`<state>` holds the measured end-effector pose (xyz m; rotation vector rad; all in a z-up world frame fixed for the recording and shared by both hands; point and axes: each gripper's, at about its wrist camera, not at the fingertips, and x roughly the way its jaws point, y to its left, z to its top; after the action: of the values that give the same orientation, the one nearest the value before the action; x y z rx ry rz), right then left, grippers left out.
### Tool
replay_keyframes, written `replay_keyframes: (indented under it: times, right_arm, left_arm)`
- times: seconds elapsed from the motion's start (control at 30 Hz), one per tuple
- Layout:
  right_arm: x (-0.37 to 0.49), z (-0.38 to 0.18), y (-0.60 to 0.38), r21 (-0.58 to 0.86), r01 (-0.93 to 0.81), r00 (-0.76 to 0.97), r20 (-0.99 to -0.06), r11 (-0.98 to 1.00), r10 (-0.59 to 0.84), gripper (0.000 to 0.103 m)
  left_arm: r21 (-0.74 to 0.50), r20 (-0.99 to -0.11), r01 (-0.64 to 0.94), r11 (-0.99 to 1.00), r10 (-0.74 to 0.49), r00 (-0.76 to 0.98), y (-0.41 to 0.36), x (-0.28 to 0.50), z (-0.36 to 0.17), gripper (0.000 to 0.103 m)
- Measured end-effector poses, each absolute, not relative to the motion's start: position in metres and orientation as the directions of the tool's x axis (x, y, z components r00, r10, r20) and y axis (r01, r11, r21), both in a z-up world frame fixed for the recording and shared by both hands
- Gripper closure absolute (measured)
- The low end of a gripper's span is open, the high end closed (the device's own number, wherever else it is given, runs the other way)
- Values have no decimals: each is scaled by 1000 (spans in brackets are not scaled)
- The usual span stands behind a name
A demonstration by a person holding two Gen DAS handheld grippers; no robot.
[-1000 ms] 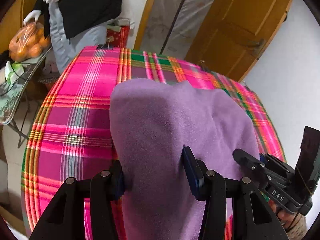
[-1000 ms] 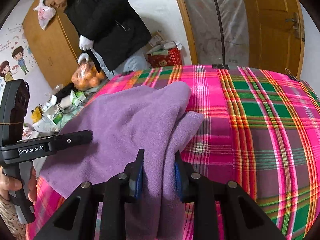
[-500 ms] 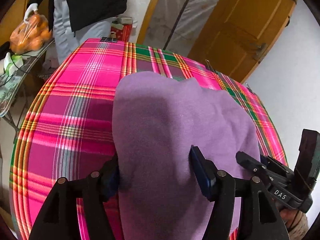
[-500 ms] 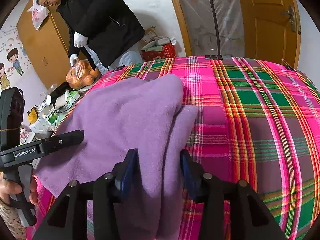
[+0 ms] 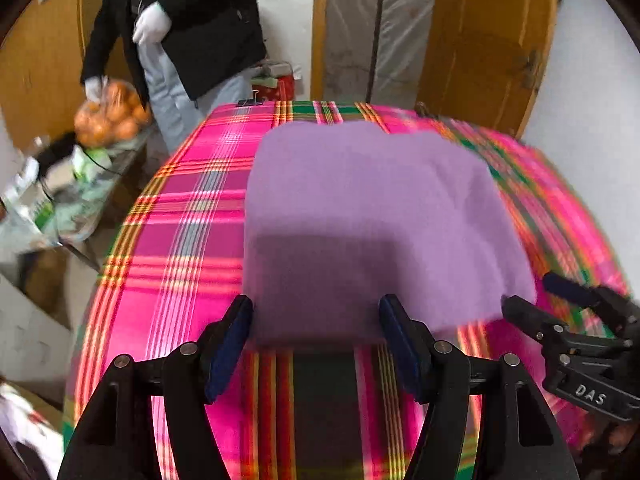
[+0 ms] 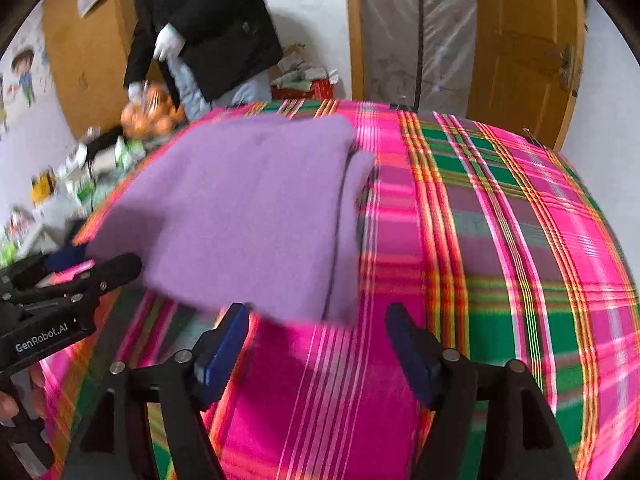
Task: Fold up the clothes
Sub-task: 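Lay the bundle flat, open both grippers and pull them back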
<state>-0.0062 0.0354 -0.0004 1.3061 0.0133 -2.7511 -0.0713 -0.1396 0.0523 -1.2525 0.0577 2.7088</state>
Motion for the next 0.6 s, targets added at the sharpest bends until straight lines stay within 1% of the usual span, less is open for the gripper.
replay_keyframes:
  times: [0.13,0.3,0.33,0.4,0.6]
  right_arm:
    - [6,-8,18,-35,112,-617,-786,-993,-42,31]
    - [12,-10,17,-30,75,-621,-784,-997,-24,31]
    - [12,-10,18,-27,67,-621,-783,-997,-21,30]
    - [11,-10,20,-23,53,-622,-783,-998,-16,23]
    - [12,-10,27,1,41,-614,-789,-999,-26,20]
  left_arm:
    - [-48,-786,-151,-987,131,-604,-134,-59,39,35]
    - [-43,-786,-120,-992,108,-609,-131,-54,29,35]
    - [-40,-784,-120,-992,106,-611,-130,-54,29,35]
    - [-34,-782,-122,-992,102,-615,-128,-54,28,35]
    - [-16,-775,-126,-992,92,-626,-124,-55,26,32]
